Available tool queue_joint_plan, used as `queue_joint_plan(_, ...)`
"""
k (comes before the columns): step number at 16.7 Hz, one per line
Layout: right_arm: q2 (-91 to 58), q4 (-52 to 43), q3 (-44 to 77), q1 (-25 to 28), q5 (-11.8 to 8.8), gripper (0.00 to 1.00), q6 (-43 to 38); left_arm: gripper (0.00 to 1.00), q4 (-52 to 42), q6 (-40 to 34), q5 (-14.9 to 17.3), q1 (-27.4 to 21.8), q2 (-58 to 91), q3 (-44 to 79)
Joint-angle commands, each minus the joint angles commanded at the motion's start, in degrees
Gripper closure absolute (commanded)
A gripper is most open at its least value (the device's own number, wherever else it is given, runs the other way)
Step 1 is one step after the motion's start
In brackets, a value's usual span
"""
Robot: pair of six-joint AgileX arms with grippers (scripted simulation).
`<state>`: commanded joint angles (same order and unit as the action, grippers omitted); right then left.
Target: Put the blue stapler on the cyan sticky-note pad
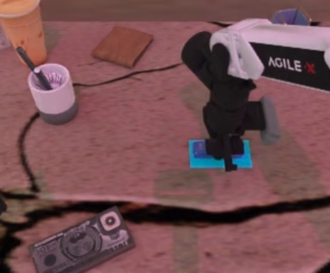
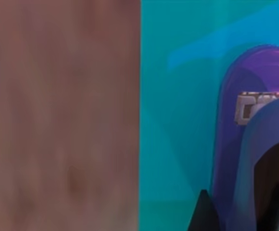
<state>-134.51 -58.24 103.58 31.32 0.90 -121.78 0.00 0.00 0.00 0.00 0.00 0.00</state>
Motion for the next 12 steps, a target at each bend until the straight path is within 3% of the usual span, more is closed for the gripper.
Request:
queue_joint_plan(7, 0.00, 0.00, 0.00, 0.00, 0.00, 0.02, 0.00, 0.00, 0.00, 0.00, 0.00, 0.00, 0.00, 0.00)
queue_joint_plan(12, 0.00, 0.00, 0.00, 0.00, 0.00, 0.00, 0.00, 0.00, 0.00, 0.00, 0.00, 0.00, 0.00, 0.00)
